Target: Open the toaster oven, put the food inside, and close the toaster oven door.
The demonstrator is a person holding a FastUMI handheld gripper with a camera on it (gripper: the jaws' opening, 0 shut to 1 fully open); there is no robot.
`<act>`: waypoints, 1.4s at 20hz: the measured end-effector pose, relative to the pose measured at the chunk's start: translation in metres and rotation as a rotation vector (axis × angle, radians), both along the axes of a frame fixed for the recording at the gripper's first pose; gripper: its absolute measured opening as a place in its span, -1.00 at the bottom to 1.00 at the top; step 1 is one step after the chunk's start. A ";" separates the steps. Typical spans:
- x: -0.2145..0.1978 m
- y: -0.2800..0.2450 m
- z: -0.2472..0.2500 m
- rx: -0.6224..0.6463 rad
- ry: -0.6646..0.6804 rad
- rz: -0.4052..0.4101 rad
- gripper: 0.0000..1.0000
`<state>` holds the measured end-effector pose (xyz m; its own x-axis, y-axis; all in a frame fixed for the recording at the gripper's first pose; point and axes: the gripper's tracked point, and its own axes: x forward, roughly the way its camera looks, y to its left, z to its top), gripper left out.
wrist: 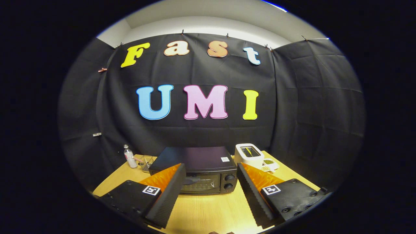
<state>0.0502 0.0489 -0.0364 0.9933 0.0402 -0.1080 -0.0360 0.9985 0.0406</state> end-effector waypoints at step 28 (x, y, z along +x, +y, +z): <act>0.117 0.102 -0.151 -0.043 0.276 0.082 0.92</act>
